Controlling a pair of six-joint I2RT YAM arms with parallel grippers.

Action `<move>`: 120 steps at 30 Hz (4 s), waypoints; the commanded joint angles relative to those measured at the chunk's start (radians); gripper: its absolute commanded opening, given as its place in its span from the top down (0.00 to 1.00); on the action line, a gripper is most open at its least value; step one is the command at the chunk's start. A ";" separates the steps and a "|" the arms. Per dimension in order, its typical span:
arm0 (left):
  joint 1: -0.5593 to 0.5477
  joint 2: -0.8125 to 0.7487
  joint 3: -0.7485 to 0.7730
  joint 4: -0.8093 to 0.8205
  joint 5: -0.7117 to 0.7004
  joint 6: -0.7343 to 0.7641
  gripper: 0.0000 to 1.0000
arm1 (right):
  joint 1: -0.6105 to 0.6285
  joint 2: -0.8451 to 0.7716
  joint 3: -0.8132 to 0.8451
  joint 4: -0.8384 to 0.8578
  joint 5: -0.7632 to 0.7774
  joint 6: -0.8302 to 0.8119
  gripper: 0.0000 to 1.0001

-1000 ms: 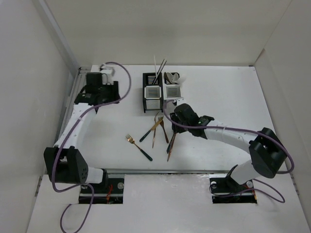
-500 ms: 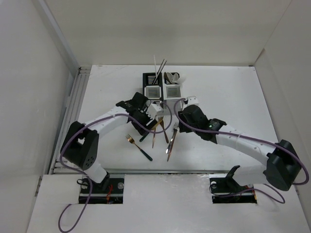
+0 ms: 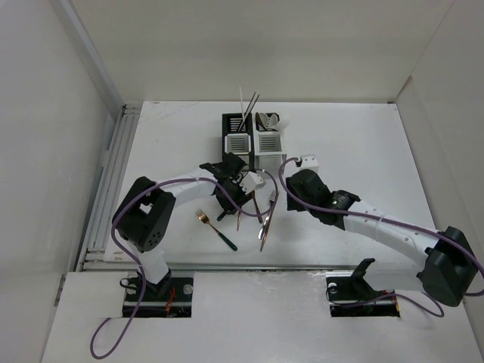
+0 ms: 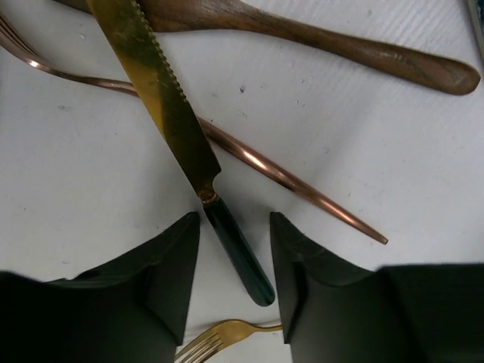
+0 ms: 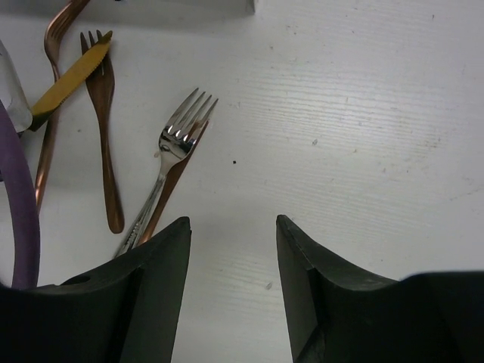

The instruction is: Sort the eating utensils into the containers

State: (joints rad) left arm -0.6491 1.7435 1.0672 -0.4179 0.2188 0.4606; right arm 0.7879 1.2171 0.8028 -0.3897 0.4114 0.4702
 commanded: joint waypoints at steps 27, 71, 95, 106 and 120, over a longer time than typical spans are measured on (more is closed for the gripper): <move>0.037 -0.237 0.088 -0.064 0.045 -0.123 1.00 | 0.008 -0.212 -0.071 0.003 0.129 0.016 0.45; 0.250 0.068 0.234 0.883 0.301 -0.372 1.00 | -0.268 0.055 0.173 0.244 -0.123 -0.286 0.48; 0.238 0.016 0.152 0.768 0.176 -0.335 0.55 | -0.207 -0.042 0.134 0.184 -0.123 -0.361 0.22; 0.264 -0.090 0.413 0.323 -0.105 -0.381 0.55 | -0.082 0.131 0.134 0.094 -0.160 -0.167 0.56; 0.460 -0.370 0.218 0.087 -0.188 -0.453 0.53 | 0.241 0.366 0.332 0.095 -0.270 -0.417 0.34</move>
State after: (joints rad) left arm -0.2245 1.4162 1.3304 -0.2760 0.0650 0.0563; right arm 0.9562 1.5482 1.0435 -0.3508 0.2234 0.1986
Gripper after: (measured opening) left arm 0.469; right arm 0.651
